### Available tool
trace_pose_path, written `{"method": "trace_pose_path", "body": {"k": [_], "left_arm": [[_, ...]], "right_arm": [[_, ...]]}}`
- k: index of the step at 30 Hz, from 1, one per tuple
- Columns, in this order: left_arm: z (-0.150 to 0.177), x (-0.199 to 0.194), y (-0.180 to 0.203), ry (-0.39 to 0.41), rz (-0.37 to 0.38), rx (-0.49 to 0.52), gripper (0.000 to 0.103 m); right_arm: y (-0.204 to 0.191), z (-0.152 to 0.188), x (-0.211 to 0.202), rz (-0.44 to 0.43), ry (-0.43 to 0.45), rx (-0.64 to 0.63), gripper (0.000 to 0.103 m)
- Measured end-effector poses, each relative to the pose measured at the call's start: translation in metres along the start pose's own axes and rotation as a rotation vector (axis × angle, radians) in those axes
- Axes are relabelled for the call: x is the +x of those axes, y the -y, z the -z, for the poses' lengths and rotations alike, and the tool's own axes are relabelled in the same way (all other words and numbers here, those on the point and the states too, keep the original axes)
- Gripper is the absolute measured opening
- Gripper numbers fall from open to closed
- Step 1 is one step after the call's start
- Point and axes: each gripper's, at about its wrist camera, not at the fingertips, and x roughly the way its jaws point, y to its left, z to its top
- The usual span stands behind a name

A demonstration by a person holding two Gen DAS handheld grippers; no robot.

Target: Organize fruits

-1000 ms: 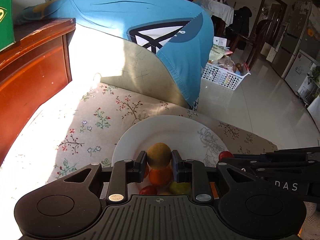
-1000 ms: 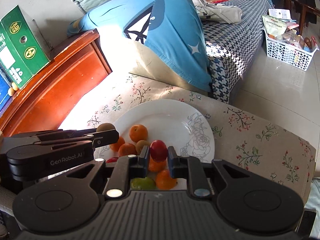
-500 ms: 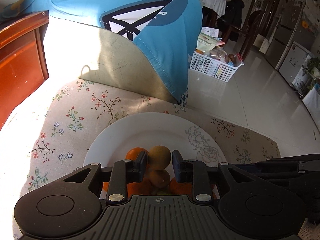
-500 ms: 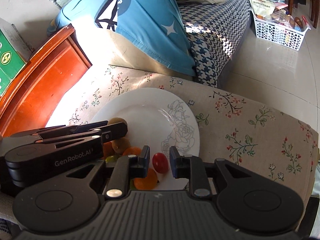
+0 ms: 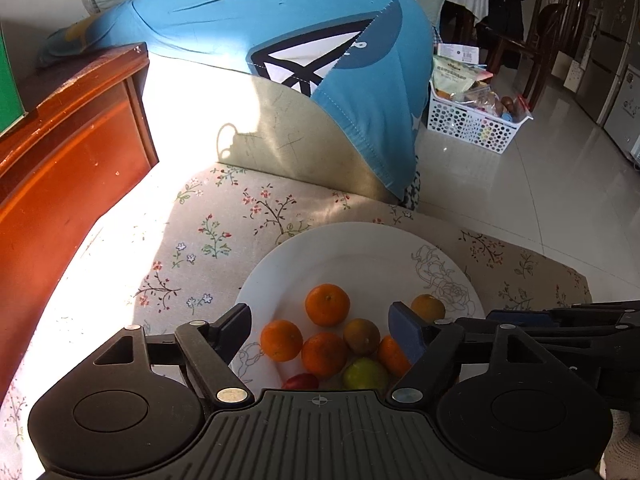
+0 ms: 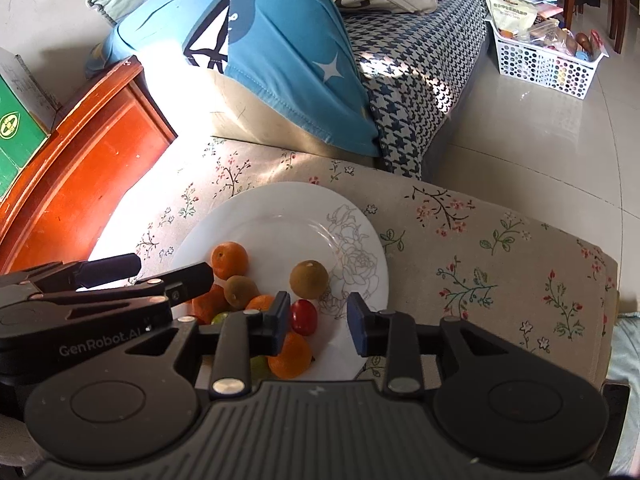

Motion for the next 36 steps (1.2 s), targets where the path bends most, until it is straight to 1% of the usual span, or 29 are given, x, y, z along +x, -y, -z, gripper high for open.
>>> {"method": "trace_pose_path", "body": {"k": [2,4,7,11,13,16,18,21,25,31,36], "left_arm": [[0.001,-0.004,-0.001,-0.012,-0.026,0.001,0.079],[0.003,-0.008,-0.001,-0.021,-0.055,0.001,0.083],[0.006,-0.014,-0.002,-0.033,-0.088,0.003,0.083],[0.012,-0.021,-0.005,-0.056,-0.111,-0.006,0.084],[0.015,-0.024,-0.008,-0.068,-0.120,-0.016,0.085],[0.019,-0.030,-0.011,-0.084,-0.129,-0.030,0.087],[0.022,-0.034,-0.010,-0.088,-0.142,-0.022,0.087],[0.026,-0.039,-0.009,-0.099,-0.155,-0.019,0.088],[0.031,-0.048,-0.008,-0.100,-0.156,-0.021,0.088],[0.036,-0.053,-0.008,-0.102,-0.167,-0.026,0.089],[0.036,-0.050,-0.011,-0.110,-0.191,-0.032,0.091]], "right_arm": [[-0.002,0.001,-0.003,0.014,-0.003,-0.002,0.039],[-0.004,0.002,-0.008,0.021,-0.002,0.004,0.047],[-0.008,0.002,-0.014,0.043,-0.003,0.003,0.056],[-0.015,0.005,-0.020,0.062,0.005,-0.013,0.062],[-0.018,0.007,-0.022,0.076,0.000,-0.018,0.068],[-0.023,0.012,-0.026,0.087,-0.005,-0.025,0.069],[-0.026,0.016,-0.029,0.095,-0.007,-0.030,0.073],[-0.030,0.021,-0.035,0.120,-0.007,-0.037,0.074],[-0.028,0.026,-0.040,0.132,-0.018,-0.012,0.081],[-0.030,0.034,-0.045,0.152,-0.020,-0.012,0.084],[-0.037,0.036,-0.037,0.208,-0.025,-0.056,0.084]]}}
